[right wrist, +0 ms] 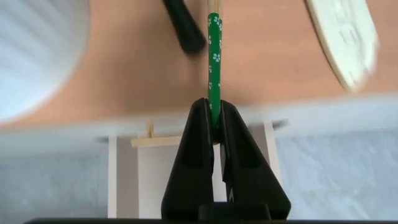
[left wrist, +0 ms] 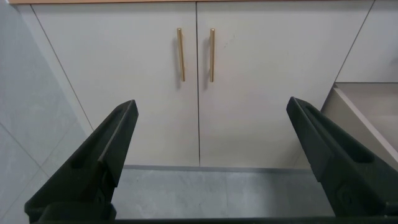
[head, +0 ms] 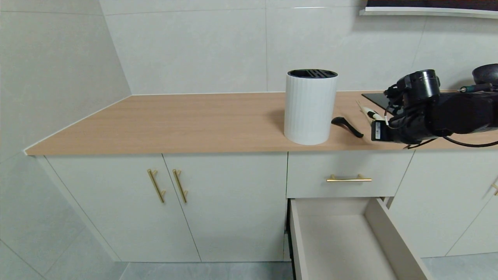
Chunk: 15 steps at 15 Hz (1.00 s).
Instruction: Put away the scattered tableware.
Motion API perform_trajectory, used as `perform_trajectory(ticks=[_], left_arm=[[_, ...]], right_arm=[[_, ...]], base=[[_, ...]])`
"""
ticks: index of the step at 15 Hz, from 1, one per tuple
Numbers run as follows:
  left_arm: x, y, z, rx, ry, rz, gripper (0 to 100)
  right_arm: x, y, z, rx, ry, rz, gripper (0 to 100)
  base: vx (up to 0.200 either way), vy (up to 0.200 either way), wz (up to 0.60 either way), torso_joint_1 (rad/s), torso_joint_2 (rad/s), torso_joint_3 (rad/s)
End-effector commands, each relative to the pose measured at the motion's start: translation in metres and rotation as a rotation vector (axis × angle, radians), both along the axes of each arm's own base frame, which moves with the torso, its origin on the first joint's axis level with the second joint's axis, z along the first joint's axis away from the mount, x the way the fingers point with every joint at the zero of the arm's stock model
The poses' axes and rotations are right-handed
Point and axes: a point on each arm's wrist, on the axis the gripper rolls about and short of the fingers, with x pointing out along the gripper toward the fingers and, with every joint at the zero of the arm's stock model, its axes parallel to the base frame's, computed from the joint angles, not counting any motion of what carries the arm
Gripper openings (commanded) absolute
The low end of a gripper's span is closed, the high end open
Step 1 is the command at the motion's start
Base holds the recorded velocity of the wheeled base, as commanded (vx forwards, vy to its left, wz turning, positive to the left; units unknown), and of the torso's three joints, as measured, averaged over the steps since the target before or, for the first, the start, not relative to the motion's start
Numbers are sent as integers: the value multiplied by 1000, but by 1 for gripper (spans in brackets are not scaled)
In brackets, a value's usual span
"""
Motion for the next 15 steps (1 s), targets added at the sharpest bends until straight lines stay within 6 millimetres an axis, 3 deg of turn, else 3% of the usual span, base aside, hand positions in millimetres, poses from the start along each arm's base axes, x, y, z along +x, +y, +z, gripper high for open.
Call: perform_trajectory(ticks=[1, 5, 8, 15], left_arm=[[0, 0, 0, 0, -1, 0, 100], [0, 0, 0, 0, 0, 0, 100], [0, 0, 0, 0, 0, 0, 100], [0, 0, 0, 0, -1, 0, 100]], right_arm=[[-53, -10, 24, 27, -73, -1, 0], [-118, -19, 38, 98, -126, 115, 0], [-160, -24, 36, 115, -132, 206, 0], [-179, -23, -10, -27, 7, 436, 0]], base=[[0, 0, 0, 0, 0, 0], [0, 0, 0, 0, 0, 0], [0, 0, 0, 0, 0, 0], [0, 0, 0, 0, 0, 0]])
